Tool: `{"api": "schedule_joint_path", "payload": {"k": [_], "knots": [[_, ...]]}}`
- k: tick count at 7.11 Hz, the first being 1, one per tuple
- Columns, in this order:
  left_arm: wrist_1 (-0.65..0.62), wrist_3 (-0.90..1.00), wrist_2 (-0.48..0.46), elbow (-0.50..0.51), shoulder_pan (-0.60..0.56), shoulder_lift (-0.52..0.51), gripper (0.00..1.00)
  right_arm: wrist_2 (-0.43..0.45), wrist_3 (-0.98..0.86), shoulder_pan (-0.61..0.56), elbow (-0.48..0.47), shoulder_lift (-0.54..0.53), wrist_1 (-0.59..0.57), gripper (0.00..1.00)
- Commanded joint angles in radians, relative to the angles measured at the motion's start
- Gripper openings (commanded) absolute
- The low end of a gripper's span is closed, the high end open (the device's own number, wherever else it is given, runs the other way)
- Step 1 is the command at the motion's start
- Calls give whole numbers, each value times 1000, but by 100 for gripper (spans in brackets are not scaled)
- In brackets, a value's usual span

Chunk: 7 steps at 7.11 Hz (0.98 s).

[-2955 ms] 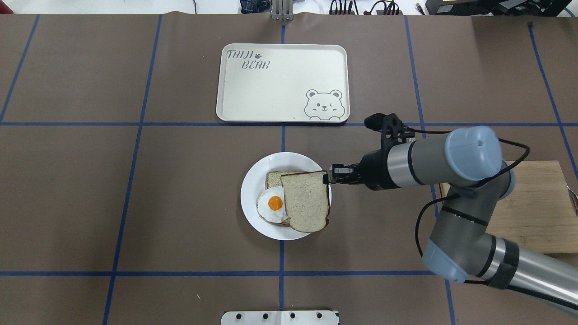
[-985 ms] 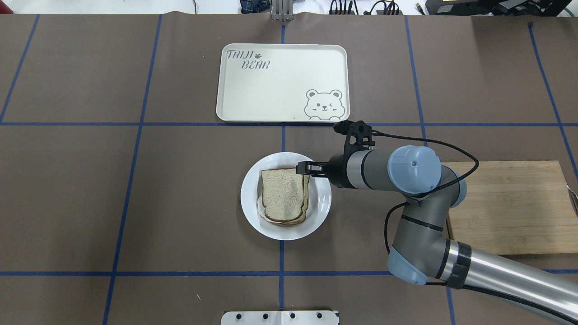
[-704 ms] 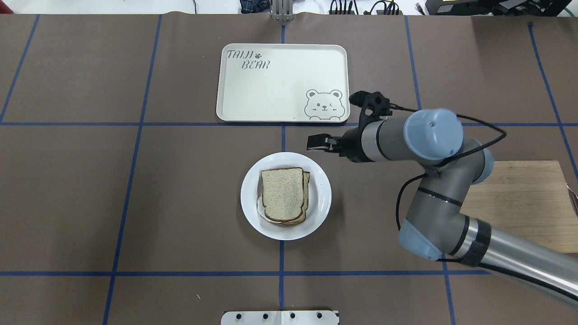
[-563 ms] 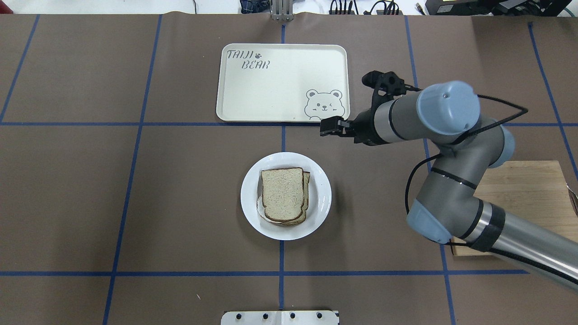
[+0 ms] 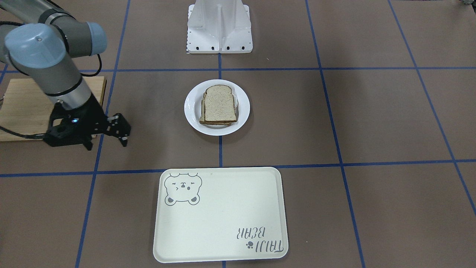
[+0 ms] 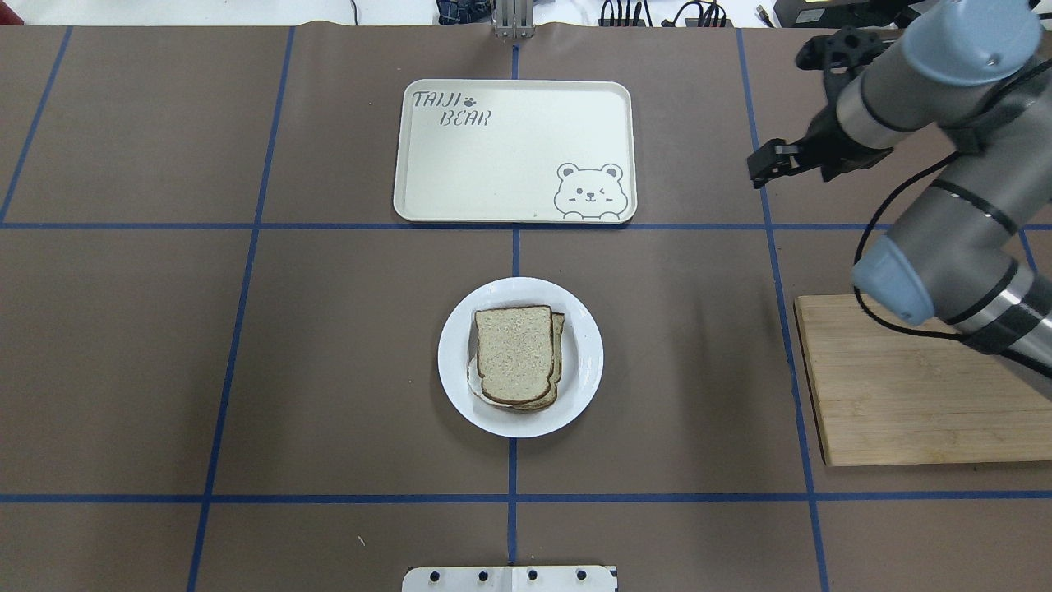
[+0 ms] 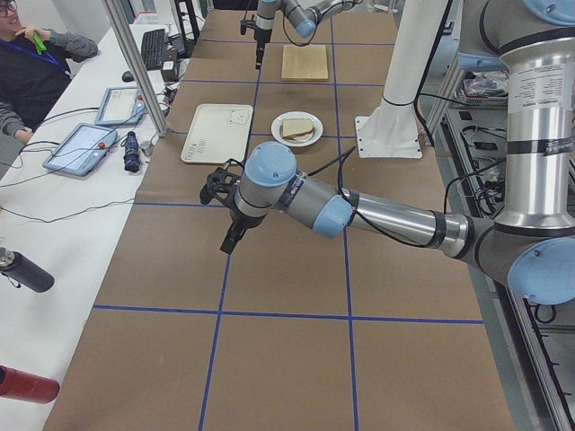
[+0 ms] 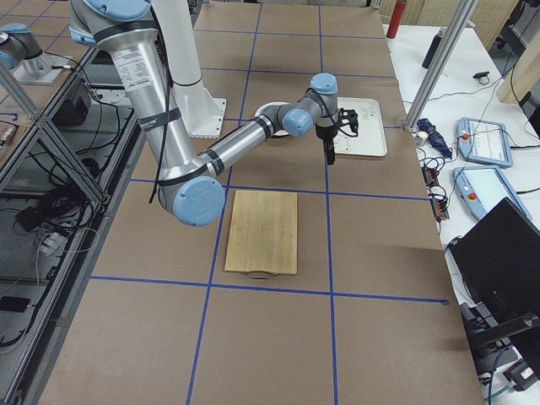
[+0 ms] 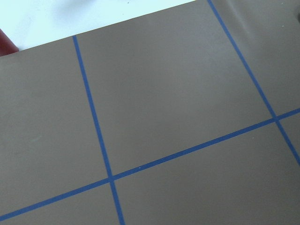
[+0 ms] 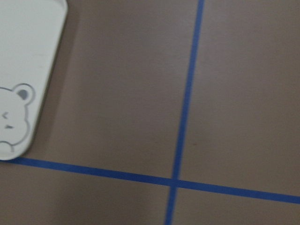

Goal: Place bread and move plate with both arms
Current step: 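Open the right gripper and withdraw it while the left arm moves in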

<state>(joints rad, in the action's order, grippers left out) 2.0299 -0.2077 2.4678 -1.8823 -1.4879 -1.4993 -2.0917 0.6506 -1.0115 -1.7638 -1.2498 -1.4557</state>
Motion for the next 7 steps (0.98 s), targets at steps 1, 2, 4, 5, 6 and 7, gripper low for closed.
{"api": "schedule_joint_path", "payload": {"k": [1, 2, 4, 5, 6, 7], "knots": [[270, -410, 30, 8, 167, -4, 98, -195, -405, -242, -5, -213, -19, 100], [371, -617, 31, 14, 216, -3, 98, -208, -540, -324, -6, -317, -22, 100], [566, -915, 26, 46, 300, -4, 98, -177, -708, -419, -11, -454, -19, 100], [654, -1038, 17, 77, 384, -16, 98, -176, -812, -502, -11, -492, -15, 100], [714, -1105, -30, 119, 455, -60, 98, -174, -821, -530, -11, -502, -28, 100], [774, -1183, -167, 152, 577, -102, 98, -177, -821, -535, -5, -502, -29, 100]]}}
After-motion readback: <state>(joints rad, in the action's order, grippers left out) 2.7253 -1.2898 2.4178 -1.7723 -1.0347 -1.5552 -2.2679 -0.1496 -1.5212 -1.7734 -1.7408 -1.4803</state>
